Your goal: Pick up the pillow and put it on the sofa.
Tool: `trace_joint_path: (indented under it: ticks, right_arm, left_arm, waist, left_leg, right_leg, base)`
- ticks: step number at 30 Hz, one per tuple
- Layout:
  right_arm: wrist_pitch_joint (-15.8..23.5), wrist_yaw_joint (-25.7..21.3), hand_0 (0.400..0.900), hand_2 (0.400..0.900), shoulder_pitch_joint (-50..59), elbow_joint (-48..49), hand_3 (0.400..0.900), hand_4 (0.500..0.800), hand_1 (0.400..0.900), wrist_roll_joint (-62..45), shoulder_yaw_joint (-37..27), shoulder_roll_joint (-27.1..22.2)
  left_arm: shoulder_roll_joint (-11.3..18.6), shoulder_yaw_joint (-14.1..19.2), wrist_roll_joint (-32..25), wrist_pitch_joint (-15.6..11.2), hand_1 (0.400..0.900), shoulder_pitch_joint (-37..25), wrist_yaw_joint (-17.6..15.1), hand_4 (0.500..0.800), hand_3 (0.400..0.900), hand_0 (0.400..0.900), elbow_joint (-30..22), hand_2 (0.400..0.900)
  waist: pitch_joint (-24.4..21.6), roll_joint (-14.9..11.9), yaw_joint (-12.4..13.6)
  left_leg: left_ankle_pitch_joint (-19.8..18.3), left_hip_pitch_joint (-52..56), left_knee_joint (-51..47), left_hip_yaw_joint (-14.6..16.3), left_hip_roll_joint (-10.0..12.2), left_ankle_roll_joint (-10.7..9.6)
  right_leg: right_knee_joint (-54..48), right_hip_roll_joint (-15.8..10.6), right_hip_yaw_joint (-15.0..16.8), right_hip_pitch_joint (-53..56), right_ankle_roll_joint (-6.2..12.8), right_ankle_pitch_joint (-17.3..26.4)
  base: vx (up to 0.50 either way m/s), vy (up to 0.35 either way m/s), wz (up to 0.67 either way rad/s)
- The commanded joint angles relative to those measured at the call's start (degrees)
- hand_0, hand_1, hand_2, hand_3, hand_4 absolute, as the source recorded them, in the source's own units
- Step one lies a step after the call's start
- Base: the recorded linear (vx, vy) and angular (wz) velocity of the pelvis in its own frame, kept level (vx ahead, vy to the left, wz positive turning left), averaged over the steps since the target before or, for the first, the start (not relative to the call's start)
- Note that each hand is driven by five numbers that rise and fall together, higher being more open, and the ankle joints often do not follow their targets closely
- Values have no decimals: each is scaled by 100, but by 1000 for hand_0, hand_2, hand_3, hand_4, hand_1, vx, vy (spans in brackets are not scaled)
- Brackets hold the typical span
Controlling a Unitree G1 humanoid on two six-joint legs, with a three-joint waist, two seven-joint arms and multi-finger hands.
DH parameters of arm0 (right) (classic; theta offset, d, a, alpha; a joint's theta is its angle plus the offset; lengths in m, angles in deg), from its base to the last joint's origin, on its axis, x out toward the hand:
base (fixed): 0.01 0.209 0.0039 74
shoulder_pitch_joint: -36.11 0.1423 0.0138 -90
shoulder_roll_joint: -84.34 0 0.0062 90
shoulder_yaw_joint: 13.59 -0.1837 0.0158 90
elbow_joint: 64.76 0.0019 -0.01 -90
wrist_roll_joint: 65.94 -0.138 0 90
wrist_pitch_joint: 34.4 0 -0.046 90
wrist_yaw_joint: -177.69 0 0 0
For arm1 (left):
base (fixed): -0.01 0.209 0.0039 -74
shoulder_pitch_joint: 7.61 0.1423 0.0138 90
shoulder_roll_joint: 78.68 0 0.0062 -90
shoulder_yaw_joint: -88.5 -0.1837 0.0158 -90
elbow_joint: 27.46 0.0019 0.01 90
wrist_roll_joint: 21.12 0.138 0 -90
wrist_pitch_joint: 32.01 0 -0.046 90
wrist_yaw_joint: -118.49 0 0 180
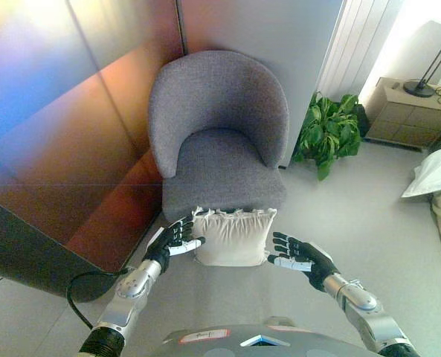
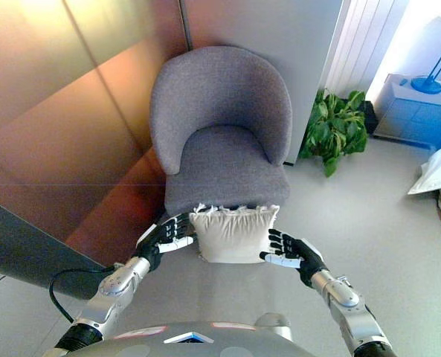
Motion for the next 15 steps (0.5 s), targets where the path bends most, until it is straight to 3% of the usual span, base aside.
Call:
trace_joint_path:
  ticks: [1,15]
  right_arm:
    - [362,62,900,900,352,357,900,800,900,-54,116,5]
    - [388,28,900,900,331,377,900,800,900,-77,54,-11]
  left_arm:
    - [164,362,50,-482,900,-295,-26,800,900,900,-73,900]
    - [150,284,-31,-478,900,-297,-4,800,900,900,-77,900]
  waist:
    - [-226,-356,-37]
    - [-219,-327,-75]
  left_leg:
    - [-307,-369,445,-147,-9,29]
    - [-252,-433,447,-162,75,-29]
  right_leg:
    - [-436,-68,-27,114,104,442]
    - [-480,27,-32,107,73,411]
  base:
    - [0,0,0]
    - [0,-7,0]
